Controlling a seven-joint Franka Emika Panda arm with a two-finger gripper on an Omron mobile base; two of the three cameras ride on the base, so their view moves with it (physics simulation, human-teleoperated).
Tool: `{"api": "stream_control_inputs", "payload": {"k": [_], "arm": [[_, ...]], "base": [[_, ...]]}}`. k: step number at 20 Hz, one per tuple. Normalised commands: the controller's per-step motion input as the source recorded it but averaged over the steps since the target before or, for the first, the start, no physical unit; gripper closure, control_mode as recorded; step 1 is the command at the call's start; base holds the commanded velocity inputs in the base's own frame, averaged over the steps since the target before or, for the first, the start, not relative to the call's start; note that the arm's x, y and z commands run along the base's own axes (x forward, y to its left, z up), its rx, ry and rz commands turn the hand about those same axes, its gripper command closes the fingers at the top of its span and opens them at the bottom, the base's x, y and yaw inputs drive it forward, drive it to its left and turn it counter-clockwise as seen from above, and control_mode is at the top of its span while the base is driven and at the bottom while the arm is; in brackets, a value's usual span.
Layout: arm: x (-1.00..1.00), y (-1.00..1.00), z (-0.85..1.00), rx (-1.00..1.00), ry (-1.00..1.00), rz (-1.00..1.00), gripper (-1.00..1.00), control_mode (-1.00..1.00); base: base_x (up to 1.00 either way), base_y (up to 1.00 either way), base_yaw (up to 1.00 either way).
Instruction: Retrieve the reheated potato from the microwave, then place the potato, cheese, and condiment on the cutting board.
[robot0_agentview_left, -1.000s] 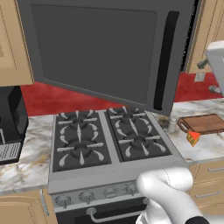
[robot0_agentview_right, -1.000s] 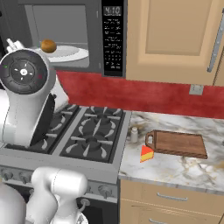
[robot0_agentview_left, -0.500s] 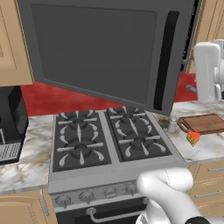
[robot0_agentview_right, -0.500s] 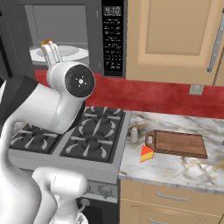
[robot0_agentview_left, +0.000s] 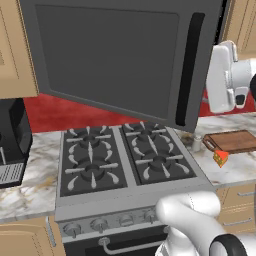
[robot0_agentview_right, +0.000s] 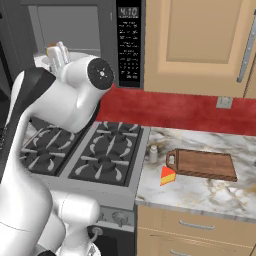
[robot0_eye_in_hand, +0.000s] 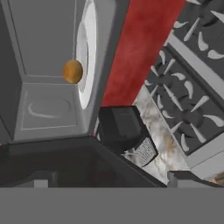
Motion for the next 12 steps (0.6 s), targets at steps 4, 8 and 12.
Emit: {"api": "stream_control_inputs", "payload": {"k": [4,8,12], "arm": [[0.17,0.33,0.08,0.03,0.05,0.12,-1.00,-1.00],[-0.17,0.35,0.10,0.01,0.00,0.18,-1.00,-1.00],[-0.41,0.40,0.05,0.00,0.00,0.16,-1.00,-1.00]], "base": [[0.00,0.00,0.00],[0.00,0.00,0.00],[0.00,0.00,0.00]]}}
